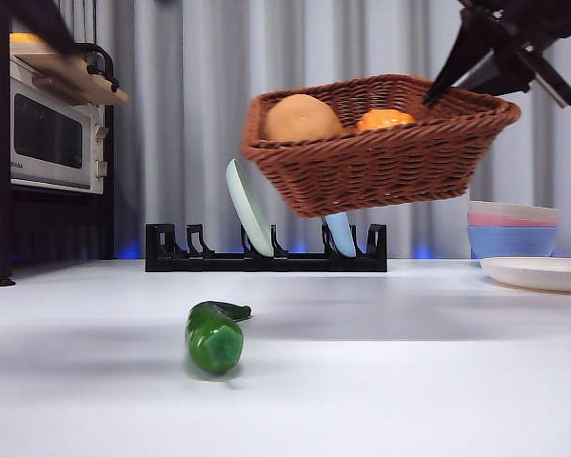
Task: Pick up the basket,pick up the corn from the table,pick up the potato from the table,pick up the cucumber from the table,put all items into the basket
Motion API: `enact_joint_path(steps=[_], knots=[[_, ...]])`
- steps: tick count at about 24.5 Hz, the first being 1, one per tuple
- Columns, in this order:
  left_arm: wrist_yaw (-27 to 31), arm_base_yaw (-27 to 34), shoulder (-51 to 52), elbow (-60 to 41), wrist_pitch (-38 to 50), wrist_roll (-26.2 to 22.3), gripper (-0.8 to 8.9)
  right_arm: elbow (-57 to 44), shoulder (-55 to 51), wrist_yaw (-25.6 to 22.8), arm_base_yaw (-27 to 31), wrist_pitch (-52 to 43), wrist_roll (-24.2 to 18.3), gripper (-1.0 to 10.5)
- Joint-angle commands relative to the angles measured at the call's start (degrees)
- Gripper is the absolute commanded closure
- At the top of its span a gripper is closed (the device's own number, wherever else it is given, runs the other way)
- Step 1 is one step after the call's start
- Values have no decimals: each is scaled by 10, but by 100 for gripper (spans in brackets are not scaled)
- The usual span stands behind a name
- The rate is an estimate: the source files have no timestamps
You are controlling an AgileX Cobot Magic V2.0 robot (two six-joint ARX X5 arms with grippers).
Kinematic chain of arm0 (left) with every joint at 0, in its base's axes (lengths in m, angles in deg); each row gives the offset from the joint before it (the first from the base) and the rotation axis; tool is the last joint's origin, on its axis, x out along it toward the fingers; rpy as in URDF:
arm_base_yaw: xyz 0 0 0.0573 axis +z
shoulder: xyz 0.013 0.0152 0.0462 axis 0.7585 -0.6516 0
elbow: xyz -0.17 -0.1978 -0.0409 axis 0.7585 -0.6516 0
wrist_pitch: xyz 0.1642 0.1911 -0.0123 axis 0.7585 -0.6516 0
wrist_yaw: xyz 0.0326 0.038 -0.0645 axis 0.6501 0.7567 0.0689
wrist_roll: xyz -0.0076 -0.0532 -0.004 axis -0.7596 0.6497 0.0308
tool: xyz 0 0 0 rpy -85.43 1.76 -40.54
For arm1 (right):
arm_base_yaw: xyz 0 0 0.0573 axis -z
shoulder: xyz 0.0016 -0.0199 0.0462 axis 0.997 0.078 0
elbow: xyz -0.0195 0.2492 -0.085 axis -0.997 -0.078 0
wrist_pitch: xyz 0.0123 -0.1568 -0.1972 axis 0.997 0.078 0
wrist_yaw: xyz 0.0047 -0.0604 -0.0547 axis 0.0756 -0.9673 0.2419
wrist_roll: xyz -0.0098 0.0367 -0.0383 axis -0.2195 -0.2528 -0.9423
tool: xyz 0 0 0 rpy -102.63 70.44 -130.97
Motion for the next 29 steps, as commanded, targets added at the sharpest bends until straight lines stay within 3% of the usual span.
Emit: enact_joint_path(steps=[1,5,12,16,21,23,25,26,29], knots=[[2,-1,-14,-70,64,41,311,1,-2,23,20,-14,10,963],[2,3,-61,-122,138,56,311,1,-2,24,42,-13,10,963],[-18,28,-184,-123,242,57,312,1,-2,25,60,-12,10,963],[-57,52,-240,-123,272,58,312,1,-2,39,61,-12,10,963],[-58,67,-275,-123,291,58,322,1,-2,39,62,-12,10,963],[-55,67,-276,-123,292,53,440,1,-2,38,62,-12,10,963],[-56,67,-276,-123,294,30,751,1,-2,39,63,-12,10,963],[-55,67,-276,-123,292,17,821,1,-2,38,64,-12,9,963],[-73,67,-276,-123,274,-10,822,1,-2,39,64,-12,9,963]])
